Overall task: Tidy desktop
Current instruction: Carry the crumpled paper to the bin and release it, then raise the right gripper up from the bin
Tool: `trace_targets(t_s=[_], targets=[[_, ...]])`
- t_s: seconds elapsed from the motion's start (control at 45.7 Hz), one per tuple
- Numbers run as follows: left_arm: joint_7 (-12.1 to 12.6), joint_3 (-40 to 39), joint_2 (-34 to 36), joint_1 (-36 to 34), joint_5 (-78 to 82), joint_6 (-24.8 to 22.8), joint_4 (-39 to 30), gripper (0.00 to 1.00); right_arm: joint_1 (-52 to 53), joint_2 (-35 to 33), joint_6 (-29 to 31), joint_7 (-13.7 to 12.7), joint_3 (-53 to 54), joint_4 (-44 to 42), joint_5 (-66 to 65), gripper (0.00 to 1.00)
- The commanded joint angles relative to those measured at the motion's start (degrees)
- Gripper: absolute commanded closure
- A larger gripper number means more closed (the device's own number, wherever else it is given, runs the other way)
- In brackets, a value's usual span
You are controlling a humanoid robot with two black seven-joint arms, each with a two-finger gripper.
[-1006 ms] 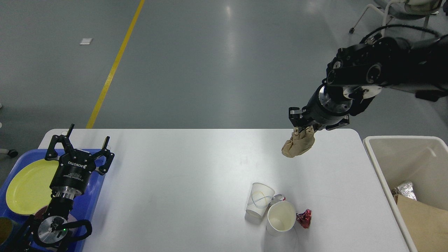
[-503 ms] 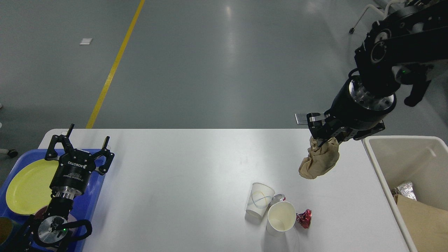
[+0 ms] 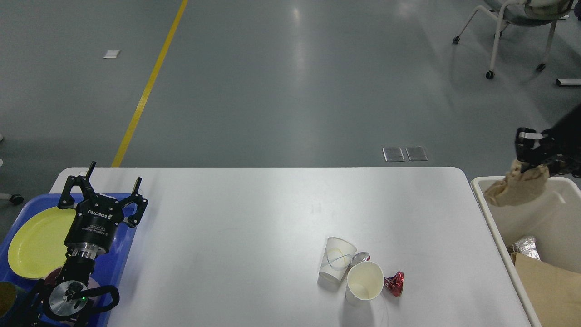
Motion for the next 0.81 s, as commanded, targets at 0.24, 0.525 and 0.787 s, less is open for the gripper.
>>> trace_targets(t_s=[0.24,0.525,0.787], targets=[[0.0,0.0,0.0,0.0,0.0,0.0,0.0,0.04,-43.9,-6.9,-7.7,0.1,21.1,-29.9,-0.5,1.0],[0.0,0.0,0.0,0.0,0.0,0.0,0.0,0.04,-78.9,3.8,-15.0,0.0,38.9,-61.1,-0.1,1.0],[0.0,0.0,0.0,0.0,0.0,0.0,0.0,0.04,-92.6,14.6,-25.6,-0.1,41.5,-74.0,0.2,1.0]])
